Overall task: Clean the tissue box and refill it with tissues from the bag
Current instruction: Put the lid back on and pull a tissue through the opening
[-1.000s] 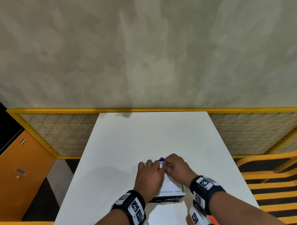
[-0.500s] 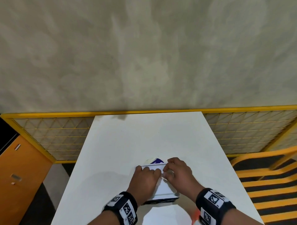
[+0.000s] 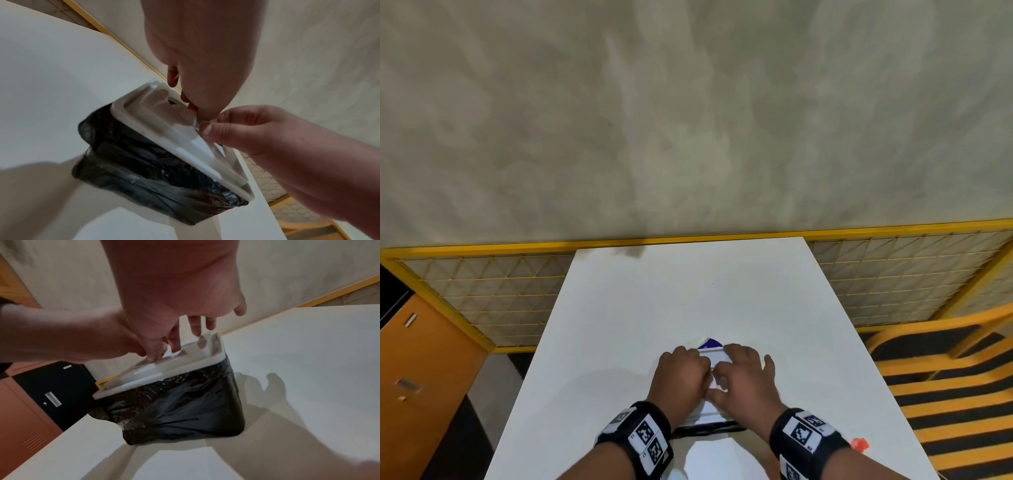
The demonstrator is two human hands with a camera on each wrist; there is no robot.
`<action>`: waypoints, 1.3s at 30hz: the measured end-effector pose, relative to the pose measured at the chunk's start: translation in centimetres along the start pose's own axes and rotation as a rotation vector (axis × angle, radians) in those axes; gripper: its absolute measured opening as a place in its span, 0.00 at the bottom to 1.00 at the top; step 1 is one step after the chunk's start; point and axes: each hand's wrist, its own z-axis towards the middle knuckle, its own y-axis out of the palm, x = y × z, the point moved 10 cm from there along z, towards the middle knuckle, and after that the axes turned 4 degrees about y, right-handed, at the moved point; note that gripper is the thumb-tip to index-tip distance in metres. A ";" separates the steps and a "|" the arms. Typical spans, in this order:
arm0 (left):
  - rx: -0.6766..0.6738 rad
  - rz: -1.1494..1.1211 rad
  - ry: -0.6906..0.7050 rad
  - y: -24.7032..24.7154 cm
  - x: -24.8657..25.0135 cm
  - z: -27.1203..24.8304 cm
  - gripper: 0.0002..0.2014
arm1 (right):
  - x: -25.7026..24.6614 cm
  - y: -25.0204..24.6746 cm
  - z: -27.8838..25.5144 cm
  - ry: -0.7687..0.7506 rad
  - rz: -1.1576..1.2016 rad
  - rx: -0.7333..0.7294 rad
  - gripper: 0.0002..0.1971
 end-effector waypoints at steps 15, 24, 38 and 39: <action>0.068 -0.248 -0.059 0.2 -1.4 0.4 0.12 | 0.4 -0.7 1.4 -0.005 0.009 -0.067 0.13; -0.059 -0.679 -0.128 0.1 -3.7 1.2 0.12 | 1.2 -0.7 1.0 0.061 0.028 -0.039 0.18; 0.018 -0.734 -0.109 -0.8 -3.8 1.1 0.10 | -1.2 -1.3 -0.7 -0.259 -0.263 0.178 0.15; 0.023 -0.734 -0.114 -0.9 -3.9 1.2 0.10 | -1.1 -0.9 -0.7 -0.241 -0.281 0.150 0.11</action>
